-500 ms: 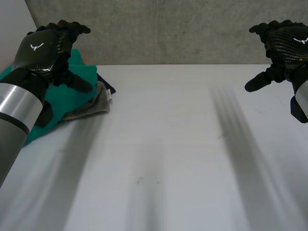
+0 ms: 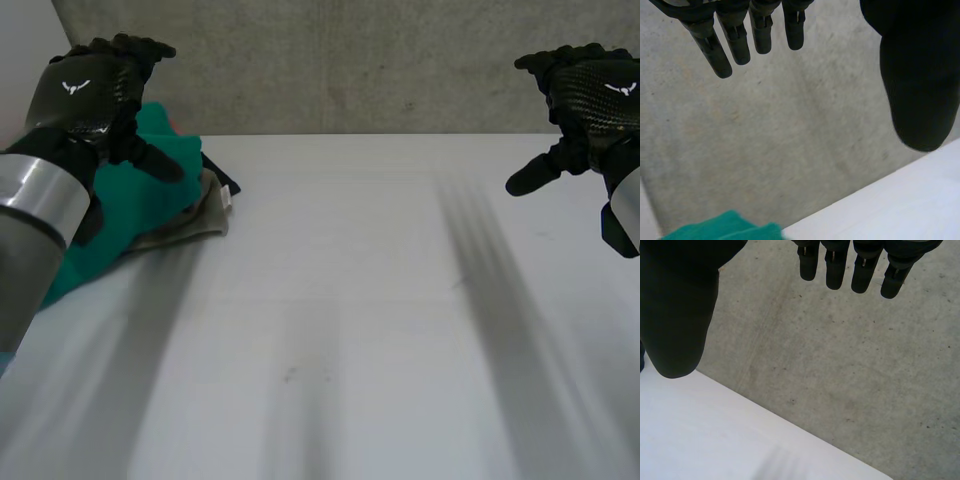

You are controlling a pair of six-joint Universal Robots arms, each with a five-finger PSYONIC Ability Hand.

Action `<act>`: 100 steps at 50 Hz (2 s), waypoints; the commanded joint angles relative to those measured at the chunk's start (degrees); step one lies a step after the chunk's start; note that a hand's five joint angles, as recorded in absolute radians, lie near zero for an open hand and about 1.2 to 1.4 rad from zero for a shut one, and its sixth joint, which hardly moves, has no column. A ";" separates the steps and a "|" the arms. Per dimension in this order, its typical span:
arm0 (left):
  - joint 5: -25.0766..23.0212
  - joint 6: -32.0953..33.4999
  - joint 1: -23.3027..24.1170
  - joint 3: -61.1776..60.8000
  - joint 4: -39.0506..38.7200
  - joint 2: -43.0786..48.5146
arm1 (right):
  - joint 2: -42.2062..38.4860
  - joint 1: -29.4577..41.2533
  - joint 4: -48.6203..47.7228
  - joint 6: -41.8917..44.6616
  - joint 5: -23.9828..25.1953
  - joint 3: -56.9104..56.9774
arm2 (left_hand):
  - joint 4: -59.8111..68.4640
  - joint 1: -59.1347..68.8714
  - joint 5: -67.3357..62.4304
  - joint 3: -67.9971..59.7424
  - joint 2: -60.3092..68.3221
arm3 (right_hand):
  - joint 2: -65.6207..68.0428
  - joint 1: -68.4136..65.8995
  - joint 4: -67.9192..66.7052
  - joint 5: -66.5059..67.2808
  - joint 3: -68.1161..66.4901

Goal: Fold the laundry.

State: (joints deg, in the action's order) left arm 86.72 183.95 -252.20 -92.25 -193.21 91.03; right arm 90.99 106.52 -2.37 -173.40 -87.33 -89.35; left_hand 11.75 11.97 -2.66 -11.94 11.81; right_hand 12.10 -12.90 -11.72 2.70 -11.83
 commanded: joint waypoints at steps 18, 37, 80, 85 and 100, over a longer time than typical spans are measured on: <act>0.90 20.84 -17.19 21.50 -10.61 38.08 | -3.36 0.09 0.26 2.89 0.32 -0.91 | 58.30 58.08 -57.39 -58.10 58.24 | -2.10 2.90 1.72 -2.70 1.83; -0.50 1.87 4.86 19.04 -10.70 11.80 | -2.84 -0.09 0.17 5.27 -0.20 0.49 | 68.25 68.03 -67.34 -68.06 68.19 | -2.10 2.90 1.72 -2.70 1.83; -5.07 5.71 8.58 0.77 -2.53 10.39 | -6.70 6.50 17.14 29.78 6.30 0.15 | 5.20 4.98 -4.28 -5.00 5.13 | -2.10 2.90 1.72 -2.70 1.83; -4.99 12.47 6.37 -1.53 1.07 16.96 | -7.41 11.33 9.76 30.58 6.04 -3.20 | 5.70 5.48 -4.79 -5.50 5.64 | -2.10 2.90 1.72 -2.70 1.83; -5.16 20.31 5.84 -0.83 2.23 29.89 | -22.25 18.63 -1.39 30.05 0.07 -6.54 | 11.08 10.86 -10.17 -10.89 11.02 | 10.93 -10.14 -11.31 10.34 -11.21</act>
State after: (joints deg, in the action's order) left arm 82.02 204.17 -246.18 -94.60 -189.28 118.09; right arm 72.99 124.59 1.55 -143.13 -83.28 -95.15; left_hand 18.62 17.94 -8.91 -18.63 18.61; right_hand 17.84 -18.43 -18.69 9.00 -18.75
